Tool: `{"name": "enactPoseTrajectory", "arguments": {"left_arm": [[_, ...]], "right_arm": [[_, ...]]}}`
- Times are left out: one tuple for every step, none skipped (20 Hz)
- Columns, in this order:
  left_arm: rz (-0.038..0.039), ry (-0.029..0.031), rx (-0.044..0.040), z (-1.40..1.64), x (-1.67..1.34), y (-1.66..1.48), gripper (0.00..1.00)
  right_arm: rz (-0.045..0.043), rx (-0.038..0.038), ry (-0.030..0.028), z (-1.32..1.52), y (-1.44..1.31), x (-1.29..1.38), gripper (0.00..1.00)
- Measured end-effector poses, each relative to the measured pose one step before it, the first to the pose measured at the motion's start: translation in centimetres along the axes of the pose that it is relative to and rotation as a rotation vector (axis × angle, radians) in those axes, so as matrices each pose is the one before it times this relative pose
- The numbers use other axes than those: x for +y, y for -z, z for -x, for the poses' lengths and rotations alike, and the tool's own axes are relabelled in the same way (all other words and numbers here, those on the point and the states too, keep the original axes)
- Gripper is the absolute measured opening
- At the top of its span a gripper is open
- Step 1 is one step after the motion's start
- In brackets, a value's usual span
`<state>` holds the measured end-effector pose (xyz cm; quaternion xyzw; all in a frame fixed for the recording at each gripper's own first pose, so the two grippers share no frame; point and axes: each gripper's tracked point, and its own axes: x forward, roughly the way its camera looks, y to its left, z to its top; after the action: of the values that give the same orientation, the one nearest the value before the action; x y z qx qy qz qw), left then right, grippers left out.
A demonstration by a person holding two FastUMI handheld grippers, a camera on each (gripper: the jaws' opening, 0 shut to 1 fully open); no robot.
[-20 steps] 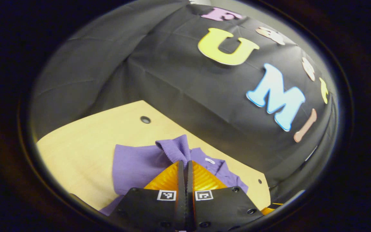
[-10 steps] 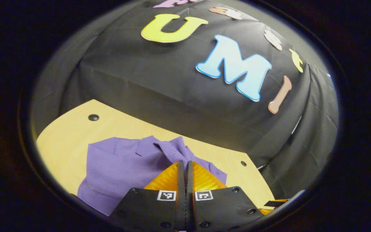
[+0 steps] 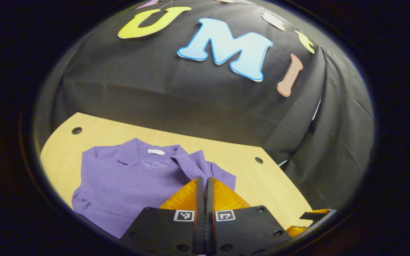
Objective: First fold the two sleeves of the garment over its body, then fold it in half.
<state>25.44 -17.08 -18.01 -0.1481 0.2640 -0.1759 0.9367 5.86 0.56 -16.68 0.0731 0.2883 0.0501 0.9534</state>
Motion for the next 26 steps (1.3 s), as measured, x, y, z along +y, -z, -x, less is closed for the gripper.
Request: {"name": "enactPoseTrajectory", "arguments": {"left_arm": [[-0.00585, -0.00655, 0.00959, -0.46, -0.132, 0.339, 0.07], [-0.00873, -0.00625, 0.00879, -0.363, -0.163, 0.332, 0.07], [-0.01335, -0.00791, 0.009, -0.463, -0.173, 0.441, 0.07], [-0.0182, -0.0215, 0.01091, -0.377, 0.227, 0.413, 0.07], [-0.0197, -0.02774, 0.00512, -0.338, 0.386, 0.207, 0.07], [-0.01548, -0.023, 0.00617, -0.128, 0.286, 0.272, 0.06], [-0.00767, -0.00371, 0.00659, -0.053, -0.247, 0.247, 0.09], [-0.00321, 0.00626, 0.00653, -0.018, -0.228, 0.333, 0.1], [-0.00317, 0.01287, 0.00326, 0.054, -0.594, 0.106, 0.12], [-0.00717, 0.01941, 0.00248, -0.038, -0.536, 0.194, 0.14], [-0.01336, 0.02176, 0.00176, -0.008, -0.726, 0.286, 0.12], [-0.01701, 0.02279, -0.00073, 0.087, -0.487, -0.057, 0.1], [-0.01922, 0.01605, -0.00162, 0.215, -0.577, -0.016, 0.26], [-0.01777, 0.00997, -0.00656, 0.369, -0.366, -0.248, 0.33], [-0.01484, 0.00482, -0.01177, 0.335, -0.17, -0.319, 0.49], [-0.00555, 0.00656, -0.0172, 0.499, -0.045, -0.337, 0.62], [-0.00292, -0.00238, -0.01721, 0.468, 0.016, -0.378, 0.75], [-0.0021, -0.00234, -0.00859, 0.734, 0.397, -0.228, 0.8], [-0.0005, -0.00364, -0.0073, 0.855, 0.234, -0.045, 0.88], [0.00422, -0.00006, -0.00792, 0.861, 0.418, -0.232, 0.82], [0.00506, -0.00599, -0.00755, 0.869, 0.598, -0.102, 0.94], [0.00047, -0.00931, -0.00478, 0.945, 0.759, -0.129, 0.94], [-0.002, -0.00894, -0.00369, 1.058, 0.708, 0.057, 0.83], [-0.0026, -0.00953, -0.00304, 1.076, 0.729, 0.118, 0.88], [-0.00742, -0.01402, -0.00145, 0.988, 0.95, 0.192, 0.94], [-0.00914, -0.01603, 0.00294, 1.1, 0.95, 0.383, 0.96]], "right_arm": [[0.0004, -0.00174, -0.00613, 0.039, 0.06, -0.121, 0.97], [0.0005, -0.00089, -0.0089, 0.098, 0.022, -0.049, 0.95], [0.00258, 0.00115, -0.01119, 0.152, 0.085, -0.062, 0.95], [0.00527, 0.00277, -0.0084, 0.089, -0.102, 0.055, 0.95], [0.00778, 0.00069, -0.00658, -0.095, 0.107, -0.028, 0.95], [0.00623, -0.0012, -0.0028, 0.059, -0.046, -0.103, 0.95], [0.0048, -0.00471, -0.00087, 0.104, -0.043, -0.277, 0.95], [0.00342, -0.00303, 0.00269, 0.228, -0.118, -0.204, 0.97], [0.0028, -0.00441, 0.00346, 0.289, 0.142, -0.21, 0.97], [0.00126, -0.00572, 0.00644, 0.244, -0.011, -0.103, 0.97], [0.00061, -0.00379, 0.0081, 0.132, 0.062, 0.057, 0.97], [-0.00176, -0.00068, 0.00947, 0.06, -0.045, -0.006, 0.95], [-0.00526, 0.00018, 0.00531, 0.119, 0.038, 0.236, 0.95], [-0.00613, -0.00081, 0.00116, 0.217, -0.03, 0.307, 0.97], [-0.00104, -0.0014, -0.00176, 0.236, 0.05, 0.361, 0.95], [0.00819, -0.00175, -0.00052, 0.236, 0.03, 0.315, 0.97], [0.01388, 0.00203, 0.00543, 0.058, 0.151, 0.15, 0.97], [0.00947, 0.00107, 0.00736, 0.209, 0.163, 0.069, 0.95], [0.00373, -0.00477, 0.00866, 0.312, 0.037, 0.064, 0.95], [-0.0012, -0.00391, 0.00853, 0.265, 0.009, 0.114, 0.97], [-0.00092, -0.00147, 0.00901, 0.067, 0.269, 0.134, 0.97], [-0.00258, 0.00153, 0.01271, 0.071, 0.207, 0.032, 0.97], [-0.00437, 0.00035, 0.0094, 0.058, 0.224, -0.046, 0.95], [-0.00301, 0.001, 0.00667, 0.164, 0.228, 0.035, 0.97], [0.00102, 0.00177, 0.00979, 0.052, 0.288, -0.041, 0.97], [0.00604, 0.00763, 0.0077, 0.052, 0.524, -0.097, 0.97]]}}
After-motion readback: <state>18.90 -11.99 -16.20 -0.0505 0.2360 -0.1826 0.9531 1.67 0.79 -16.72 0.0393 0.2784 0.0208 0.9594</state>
